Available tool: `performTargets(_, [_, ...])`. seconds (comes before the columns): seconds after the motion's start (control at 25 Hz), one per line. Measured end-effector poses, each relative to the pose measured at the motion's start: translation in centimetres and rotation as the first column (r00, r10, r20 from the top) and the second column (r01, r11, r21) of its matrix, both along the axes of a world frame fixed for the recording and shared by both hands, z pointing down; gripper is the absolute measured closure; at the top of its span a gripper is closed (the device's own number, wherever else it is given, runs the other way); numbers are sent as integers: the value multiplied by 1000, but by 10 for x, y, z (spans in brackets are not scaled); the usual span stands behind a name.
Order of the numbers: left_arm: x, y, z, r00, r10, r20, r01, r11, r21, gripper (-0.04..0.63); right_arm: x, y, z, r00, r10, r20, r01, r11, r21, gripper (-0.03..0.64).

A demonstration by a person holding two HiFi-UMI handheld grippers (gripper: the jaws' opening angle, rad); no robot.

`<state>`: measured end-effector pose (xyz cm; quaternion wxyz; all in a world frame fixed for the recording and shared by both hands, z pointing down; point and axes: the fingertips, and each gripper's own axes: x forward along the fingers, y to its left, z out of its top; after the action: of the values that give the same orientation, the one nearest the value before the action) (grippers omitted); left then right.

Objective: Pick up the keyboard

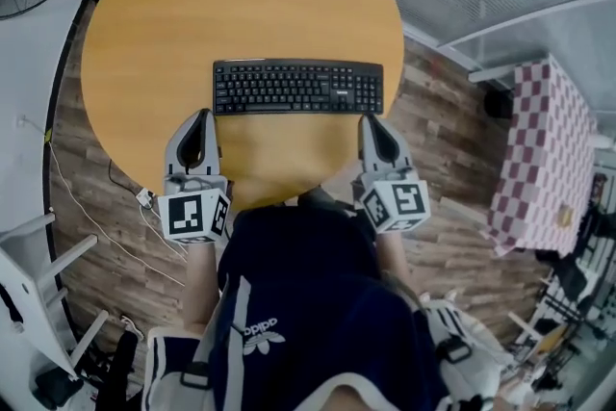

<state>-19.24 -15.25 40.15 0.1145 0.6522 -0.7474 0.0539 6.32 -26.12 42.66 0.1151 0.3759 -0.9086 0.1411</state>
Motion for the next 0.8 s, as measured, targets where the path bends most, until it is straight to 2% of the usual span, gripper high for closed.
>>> performTargets(0.32, [-23, 12, 7, 996, -84, -10, 84, 996, -42, 591, 4, -25, 9, 1000, 3, 28, -3, 1000, -13, 607])
performTargets(0.8, [-36, -3, 21, 994, -106, -33, 104, 993, -64, 591, 17, -48, 17, 999, -9, 51, 11, 999, -48, 607])
